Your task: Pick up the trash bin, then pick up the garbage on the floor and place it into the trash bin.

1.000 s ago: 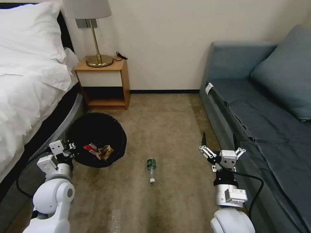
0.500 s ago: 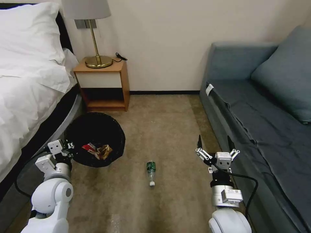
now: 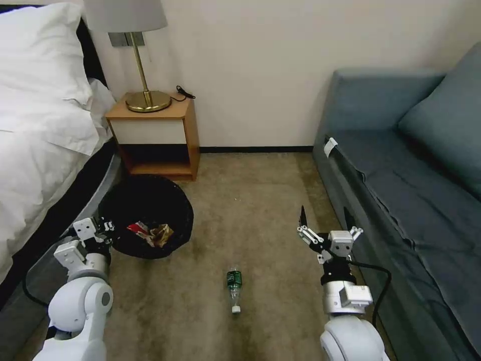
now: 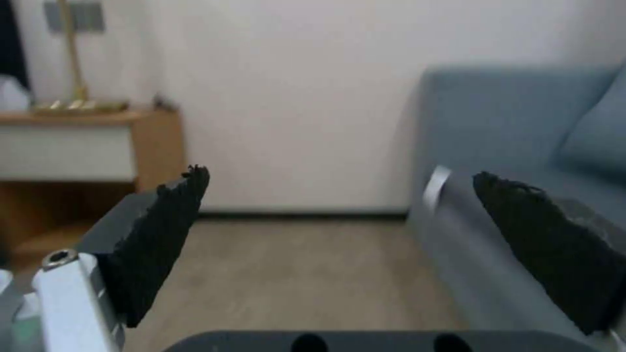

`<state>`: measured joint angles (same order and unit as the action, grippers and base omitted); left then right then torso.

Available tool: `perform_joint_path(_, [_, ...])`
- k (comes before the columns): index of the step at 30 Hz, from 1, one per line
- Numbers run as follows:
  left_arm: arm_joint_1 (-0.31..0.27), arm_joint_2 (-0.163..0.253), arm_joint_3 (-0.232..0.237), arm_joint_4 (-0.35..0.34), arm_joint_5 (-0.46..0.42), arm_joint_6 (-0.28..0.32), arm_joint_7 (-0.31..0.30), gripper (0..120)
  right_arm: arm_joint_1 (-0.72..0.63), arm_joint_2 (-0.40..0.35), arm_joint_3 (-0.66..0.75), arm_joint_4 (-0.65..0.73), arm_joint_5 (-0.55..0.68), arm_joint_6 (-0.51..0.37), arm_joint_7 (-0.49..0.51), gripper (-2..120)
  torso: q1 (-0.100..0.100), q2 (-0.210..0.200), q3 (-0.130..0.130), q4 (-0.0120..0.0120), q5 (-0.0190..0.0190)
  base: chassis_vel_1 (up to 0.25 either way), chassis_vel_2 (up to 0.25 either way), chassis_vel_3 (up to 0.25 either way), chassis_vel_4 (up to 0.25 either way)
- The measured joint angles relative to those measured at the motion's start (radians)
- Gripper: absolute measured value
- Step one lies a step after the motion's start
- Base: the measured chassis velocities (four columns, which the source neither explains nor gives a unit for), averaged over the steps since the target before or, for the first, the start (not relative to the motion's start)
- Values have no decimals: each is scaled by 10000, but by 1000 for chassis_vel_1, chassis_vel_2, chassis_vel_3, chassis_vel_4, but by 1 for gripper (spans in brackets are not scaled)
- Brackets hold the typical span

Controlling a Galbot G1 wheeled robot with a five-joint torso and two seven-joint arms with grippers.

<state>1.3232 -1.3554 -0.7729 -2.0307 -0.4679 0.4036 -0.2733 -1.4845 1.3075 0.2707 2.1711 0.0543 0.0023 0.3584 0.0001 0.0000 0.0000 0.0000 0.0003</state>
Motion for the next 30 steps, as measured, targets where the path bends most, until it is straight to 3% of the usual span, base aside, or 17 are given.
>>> perform_joint_path(2, [-26,9,4,-5,-1,9,-9,4,616,-774,-487,198,1742,-1492,492,100,-1,0,-1,2,-2,0,0,0,0])
perform_joint_path(4, [-42,9,12,-4,-1,18,-15,4,800,-1013,-626,214,2326,-1883,654,100,-1,1,0,0,-2,0,0,0,0])
perform_joint_path(7, [-145,-30,84,123,81,51,-22,4,2730,-2498,-1881,-456,6471,-4193,2109,100,0,0,0,-3,-2,0,0,0,0])
perform_joint_path(8, [-145,-30,84,123,81,51,-22,4,2730,-2498,-1881,-456,6471,-4193,2109,100,0,0,0,-3,-2,0,0,0,0])
perform_joint_path(11, [-133,-112,66,209,202,51,-30,4,4524,-2551,-3071,-1531,9821,-5332,3436,100,0,0,1,2,-5,0,0,0,0])
perform_joint_path(12, [-133,-130,57,219,221,52,-31,4,4856,-2453,-3329,-1810,10327,-5487,3649,100,0,0,1,2,-3,0,0,0,0])
perform_joint_path(19, [-145,-184,25,253,299,51,-48,4,6401,-1566,-4961,-3904,11301,-5643,4122,100,0,0,1,3,-3,0,0,0,0])
perform_joint_path(30, [-145,-226,-130,305,331,49,-58,4,7976,-273,-6714,-7566,11033,-5245,3848,100,0,0,0,1,-4,0,0,0,0])
